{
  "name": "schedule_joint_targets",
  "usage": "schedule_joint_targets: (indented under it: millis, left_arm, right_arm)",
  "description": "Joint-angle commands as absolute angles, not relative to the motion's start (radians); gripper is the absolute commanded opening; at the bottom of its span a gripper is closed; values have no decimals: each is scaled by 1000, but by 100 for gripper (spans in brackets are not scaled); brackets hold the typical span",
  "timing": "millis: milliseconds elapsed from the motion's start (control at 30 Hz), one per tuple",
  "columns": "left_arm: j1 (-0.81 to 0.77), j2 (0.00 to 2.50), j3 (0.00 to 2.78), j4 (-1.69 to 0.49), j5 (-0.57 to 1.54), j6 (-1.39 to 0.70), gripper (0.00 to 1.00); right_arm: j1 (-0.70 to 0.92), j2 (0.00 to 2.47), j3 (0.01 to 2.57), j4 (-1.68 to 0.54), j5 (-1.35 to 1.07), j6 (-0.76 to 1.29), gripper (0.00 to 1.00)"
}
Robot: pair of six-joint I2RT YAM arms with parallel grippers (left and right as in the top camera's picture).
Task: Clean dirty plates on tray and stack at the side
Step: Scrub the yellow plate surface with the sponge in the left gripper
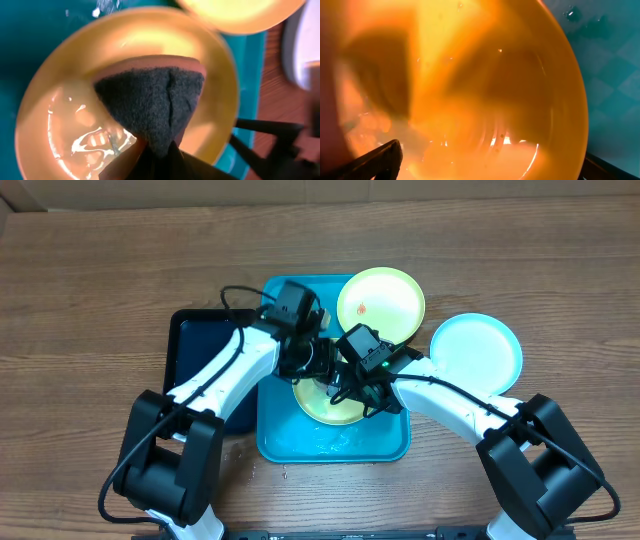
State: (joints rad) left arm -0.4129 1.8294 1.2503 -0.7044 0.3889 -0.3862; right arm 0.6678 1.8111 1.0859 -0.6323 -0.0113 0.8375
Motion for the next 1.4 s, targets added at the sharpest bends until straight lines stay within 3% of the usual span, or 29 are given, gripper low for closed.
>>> schedule_joint_targets:
  millis: [0,533,833,1067,1367]
  left_arm:
    - [-419,1821,1334,-749,373,-365,4]
    - [-446,1822,1318,-807,136,-344,4]
    - [-484,1827,1140,-633,76,-380,4]
    - [-487,1827,1034,-541,92,-408,4]
    - [-485,1825,1015,-483,291,-373,4]
  right_arm:
    - [666,1797,1078,-621,-25,838,100]
    - [666,1797,1078,-621,-25,838,100]
    - [666,1797,1078,-614,-25,838,100]
    - [666,1797,1078,-614,-25,838,100]
    - [666,1797,1078,-606,-54,842,100]
